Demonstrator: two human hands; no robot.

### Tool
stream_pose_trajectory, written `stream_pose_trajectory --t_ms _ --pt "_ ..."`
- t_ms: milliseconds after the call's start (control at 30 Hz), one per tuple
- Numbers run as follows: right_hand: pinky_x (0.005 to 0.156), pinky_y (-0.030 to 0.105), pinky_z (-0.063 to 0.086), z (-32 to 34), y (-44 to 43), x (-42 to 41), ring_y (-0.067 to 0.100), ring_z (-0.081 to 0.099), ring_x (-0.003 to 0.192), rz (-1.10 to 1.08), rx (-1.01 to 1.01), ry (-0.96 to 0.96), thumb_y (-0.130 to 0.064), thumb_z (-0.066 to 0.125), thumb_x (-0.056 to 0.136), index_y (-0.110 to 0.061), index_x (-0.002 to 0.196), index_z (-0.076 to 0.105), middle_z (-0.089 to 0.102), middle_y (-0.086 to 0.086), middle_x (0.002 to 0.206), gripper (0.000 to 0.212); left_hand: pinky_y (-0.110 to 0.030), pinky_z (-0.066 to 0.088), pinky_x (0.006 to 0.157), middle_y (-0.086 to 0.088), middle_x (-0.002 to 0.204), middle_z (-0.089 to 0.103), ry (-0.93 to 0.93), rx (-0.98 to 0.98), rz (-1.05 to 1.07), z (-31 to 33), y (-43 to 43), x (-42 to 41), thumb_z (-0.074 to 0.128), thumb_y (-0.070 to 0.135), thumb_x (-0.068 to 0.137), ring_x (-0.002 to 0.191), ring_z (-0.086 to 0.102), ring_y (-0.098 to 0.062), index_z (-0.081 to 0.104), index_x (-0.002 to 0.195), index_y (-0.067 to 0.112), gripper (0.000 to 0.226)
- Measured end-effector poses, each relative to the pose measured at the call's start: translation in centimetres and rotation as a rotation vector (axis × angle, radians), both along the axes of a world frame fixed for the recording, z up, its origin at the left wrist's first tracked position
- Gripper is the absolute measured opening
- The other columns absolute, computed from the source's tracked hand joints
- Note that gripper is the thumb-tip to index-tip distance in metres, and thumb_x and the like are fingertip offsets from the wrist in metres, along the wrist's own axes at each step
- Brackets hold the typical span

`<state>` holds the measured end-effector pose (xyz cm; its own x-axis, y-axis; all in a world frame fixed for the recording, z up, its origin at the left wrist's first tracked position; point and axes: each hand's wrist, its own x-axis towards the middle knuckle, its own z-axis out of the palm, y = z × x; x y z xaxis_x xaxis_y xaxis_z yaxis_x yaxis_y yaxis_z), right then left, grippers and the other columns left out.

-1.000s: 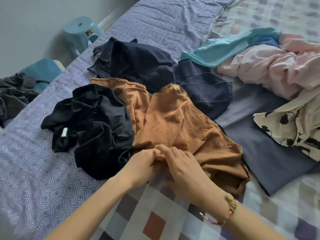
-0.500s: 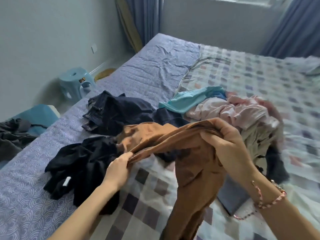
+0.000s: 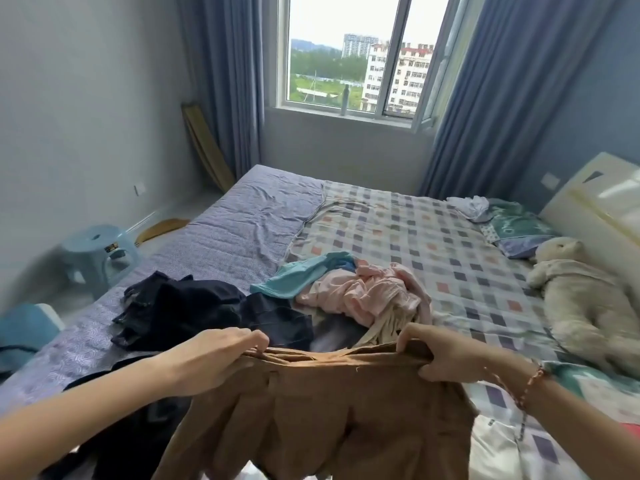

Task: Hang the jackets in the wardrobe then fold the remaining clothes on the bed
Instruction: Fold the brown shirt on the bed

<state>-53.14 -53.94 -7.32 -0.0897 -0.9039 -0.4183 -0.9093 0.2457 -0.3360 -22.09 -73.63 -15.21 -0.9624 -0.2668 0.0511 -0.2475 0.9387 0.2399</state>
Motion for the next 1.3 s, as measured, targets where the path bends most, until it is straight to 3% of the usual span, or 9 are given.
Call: stream_pose_trajectory --t_ms 133,300,467,667,734,901,1034,1201,1301 --pt "0.071 0.015 0.039 0.3 2.6 -1.8 0.011 0.051 0.097 0.059 0.057 0.104 -0.007 0.053 0.08 -0.029 0.112 0.06 0.055 -0.007 0.108 0.039 -0.02 0.038 0.083 0.012 0.105 0.048 -0.143 -0.099 -0.129 1.6 3.1 -0.1 -0.003 0.063 0.085 0.097 0.047 -0.007 0.027 0.121 0.045 0.049" --pt "0.067 0.018 0.033 -0.7 5.2 -3.3 0.02 0.055 0.094 0.199 -0.01 0.26 -0.016 0.054 0.088 -0.012 0.1 0.07 0.056 -0.001 0.093 0.021 -0.023 0.033 0.076 0.005 0.104 0.05 -0.211 -0.109 -0.248 3.2 8.2 -1.1 0.012 0.056 0.096 0.09 0.047 -0.014 0.046 0.109 0.031 0.044" --pt "0.084 0.023 0.038 -1.1 6.4 -4.9 0.018 0.058 0.097 0.13 -0.282 0.297 -0.02 0.051 0.091 -0.007 0.092 0.071 0.065 0.004 0.102 0.024 -0.014 0.019 0.108 0.013 0.144 0.037 0.113 -0.176 -0.277 5.6 10.0 -0.5 0.034 0.049 0.097 0.137 0.026 -0.005 0.056 0.091 0.034 0.026" --pt "0.076 0.009 0.032 -0.3 6.5 -5.5 0.015 0.062 0.076 0.197 -0.507 0.227 -0.017 0.049 0.085 -0.008 0.072 0.072 0.068 0.001 0.083 0.028 0.0 0.021 0.101 0.021 0.114 0.064 -0.002 0.462 -0.61 5.3 14.8 -2.0 0.032 0.062 0.09 0.106 0.05 0.008 0.057 0.096 0.055 0.027" --pt "0.079 0.013 0.037 -0.3 5.8 -5.6 0.015 0.062 0.085 0.182 -0.49 0.234 -0.018 0.051 0.09 -0.008 0.083 0.074 0.067 0.0 0.093 0.025 0.003 0.02 0.095 0.002 0.082 0.066 -0.077 0.149 -0.48 5.8 12.4 -0.9 0.026 0.057 0.096 0.077 0.054 -0.013 0.046 0.074 0.027 0.042" --pt "0.066 0.025 0.038 -0.1 4.6 -5.8 0.014 0.055 0.069 -0.043 -0.428 0.236 -0.009 0.052 0.087 -0.007 0.067 0.063 0.061 0.004 0.077 0.023 -0.01 0.033 0.06 0.016 0.051 0.055 -0.033 -0.478 -0.056 9.2 4.2 -0.1 0.014 0.051 0.097 0.044 0.051 0.001 0.052 0.065 0.031 0.054" --pt "0.057 0.013 0.034 0.9 4.5 -4.0 0.004 0.048 0.049 -0.106 -0.533 0.049 -0.002 0.061 0.081 -0.006 0.055 0.061 0.047 -0.013 0.054 0.027 -0.015 0.044 0.053 0.014 0.058 0.059 0.033 -0.529 -0.077 10.1 1.0 -0.4 0.024 0.045 0.096 0.044 0.05 0.0 0.052 0.07 0.029 0.042" --pt "0.069 0.009 0.042 1.2 3.6 -0.3 0.0 0.057 0.071 0.047 -0.52 -0.062 -0.013 0.065 0.086 -0.011 0.088 0.072 0.066 -0.006 0.08 0.008 -0.038 0.052 0.08 -0.006 0.12 0.058 -0.045 -0.326 0.086 9.4 -1.2 0.8 0.047 0.019 0.092 0.102 0.061 -0.017 0.06 0.089 0.026 0.015" --pt "0.072 0.014 0.042 0.5 3.3 1.3 0.005 0.057 0.077 0.059 -0.534 -0.117 -0.014 0.062 0.088 -0.011 0.091 0.069 0.066 -0.003 0.085 0.008 -0.034 0.05 0.077 -0.009 0.116 0.051 -0.211 -0.315 0.335 10.3 -2.1 0.6 0.043 0.002 0.088 0.101 0.06 -0.025 0.06 0.1 0.013 0.023"
